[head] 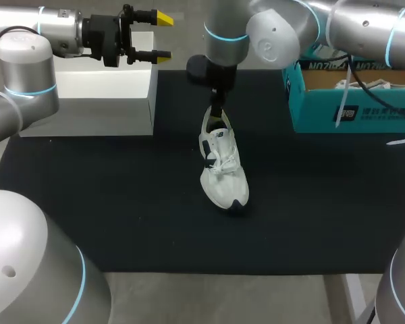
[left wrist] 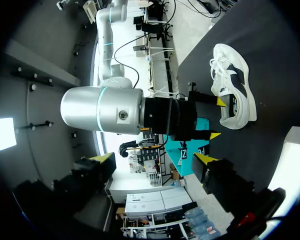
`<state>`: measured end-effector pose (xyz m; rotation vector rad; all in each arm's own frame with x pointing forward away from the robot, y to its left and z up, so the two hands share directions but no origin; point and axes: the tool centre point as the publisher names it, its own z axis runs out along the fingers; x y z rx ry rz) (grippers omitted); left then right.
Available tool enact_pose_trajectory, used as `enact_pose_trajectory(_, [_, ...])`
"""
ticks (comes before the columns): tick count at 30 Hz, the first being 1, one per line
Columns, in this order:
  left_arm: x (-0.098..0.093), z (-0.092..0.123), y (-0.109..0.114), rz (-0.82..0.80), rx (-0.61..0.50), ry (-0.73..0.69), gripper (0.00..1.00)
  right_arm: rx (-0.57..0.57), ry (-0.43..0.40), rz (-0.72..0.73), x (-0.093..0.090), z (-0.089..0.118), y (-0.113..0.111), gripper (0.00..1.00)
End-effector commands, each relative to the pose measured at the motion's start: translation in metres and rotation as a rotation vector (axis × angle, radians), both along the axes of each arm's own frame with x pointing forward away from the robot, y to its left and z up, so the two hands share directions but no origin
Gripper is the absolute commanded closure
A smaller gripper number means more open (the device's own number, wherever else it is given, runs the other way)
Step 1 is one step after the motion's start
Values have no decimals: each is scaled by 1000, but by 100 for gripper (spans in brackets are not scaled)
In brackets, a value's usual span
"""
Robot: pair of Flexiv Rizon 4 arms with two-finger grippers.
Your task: Take the shoe out of the shoebox, open the shoe tongue, remove and reinsert the insole, then place the shoe into the shoebox
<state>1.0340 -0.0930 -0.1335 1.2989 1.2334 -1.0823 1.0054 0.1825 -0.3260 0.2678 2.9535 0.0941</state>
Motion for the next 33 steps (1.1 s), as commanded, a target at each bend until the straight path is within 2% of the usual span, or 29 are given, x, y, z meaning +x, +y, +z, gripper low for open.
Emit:
enact_pose_trajectory(1, [-1, 0, -1, 2, 2, -2, 0, -14, -6, -4, 12, -13, 0, 27])
enact_pose_trajectory(4, [-1, 0, -1, 2, 2, -2, 0, -32, -9, -2, 20, -15, -4, 28])
enact_pose_trajectory(7, [-1, 0, -1, 2, 2, -2, 0, -24, -10, 8, 26, -18, -4, 24])
enact_pose_trajectory(15, [-1, 0, -1, 2, 2, -2, 0, -14, 17, 62, 33, -36, 13, 14])
enact_pose_trajectory(18, [-1, 0, -1, 2, 2, -2, 0, -13, 27, 66, 34, -44, 13, 15])
enact_pose_trajectory(23, [-1, 0, -1, 2, 2, -2, 0, -29, 43, 61, 35, -51, 7, 27])
enact_pose_trajectory(24, [-1, 0, -1, 2, 2, -2, 0, -31, 48, 58, 34, -52, 6, 26])
enact_pose_trajectory(25, [-1, 0, -1, 2, 2, -2, 0, -34, 52, 55, 34, -53, 4, 29])
enact_pose_trajectory(27, [-1, 0, -1, 2, 2, -2, 0, -37, 56, 51, 34, -54, 2, 45])
enact_pose_trajectory(30, [-1, 0, -1, 2, 2, -2, 0, -45, 65, 48, 34, -56, 0, 60])
enact_pose_trajectory(31, [-1, 0, -1, 2, 2, -2, 0, -48, 69, 47, 34, -57, -1, 67])
enact_pose_trajectory(33, [-1, 0, -1, 2, 2, -2, 0, -50, 72, 45, 33, -59, -1, 100])
